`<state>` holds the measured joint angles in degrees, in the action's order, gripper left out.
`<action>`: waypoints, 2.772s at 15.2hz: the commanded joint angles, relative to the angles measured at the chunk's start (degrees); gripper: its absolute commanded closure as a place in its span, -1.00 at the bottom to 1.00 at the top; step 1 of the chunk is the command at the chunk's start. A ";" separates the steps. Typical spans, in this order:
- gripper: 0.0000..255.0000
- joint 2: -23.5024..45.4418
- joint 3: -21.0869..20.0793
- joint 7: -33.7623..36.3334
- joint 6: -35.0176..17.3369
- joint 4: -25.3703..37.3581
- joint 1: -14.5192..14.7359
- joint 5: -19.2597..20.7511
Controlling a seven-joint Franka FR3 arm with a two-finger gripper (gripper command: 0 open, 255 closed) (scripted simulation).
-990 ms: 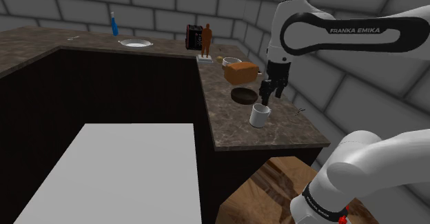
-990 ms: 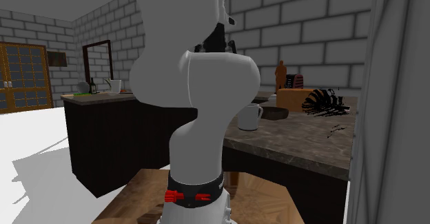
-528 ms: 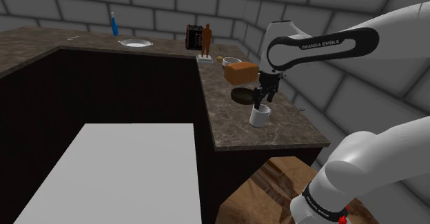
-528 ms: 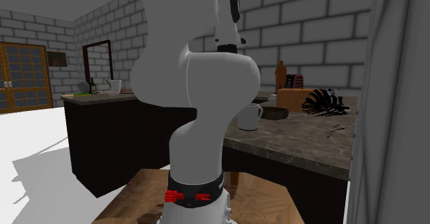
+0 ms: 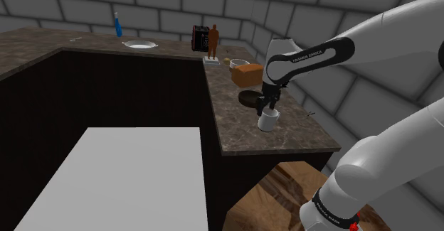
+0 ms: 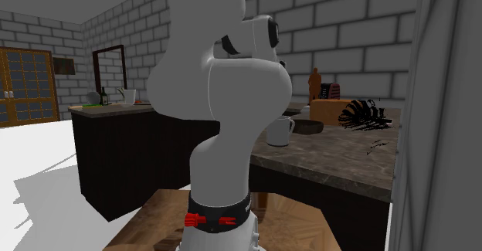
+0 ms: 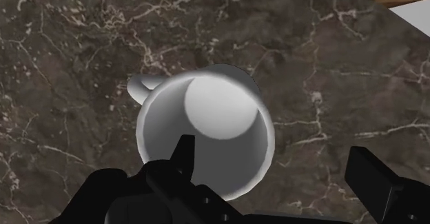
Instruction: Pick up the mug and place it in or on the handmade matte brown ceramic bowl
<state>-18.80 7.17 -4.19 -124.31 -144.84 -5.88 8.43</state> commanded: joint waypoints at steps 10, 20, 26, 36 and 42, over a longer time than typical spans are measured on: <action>-1.00 2.81 0.42 0.08 -5.13 -2.20 -0.20 0.32; 1.00 2.82 0.42 0.08 -5.13 -2.20 -0.20 0.32; 1.00 0.84 0.26 -0.16 -1.59 -0.63 -0.15 0.15; 1.00 -2.95 -0.17 -0.74 6.97 4.17 -0.01 -0.29; 1.00 -4.46 -0.42 -1.09 11.91 7.60 0.07 -0.55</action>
<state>-22.95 6.78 -5.20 -113.24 -137.76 -5.81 7.92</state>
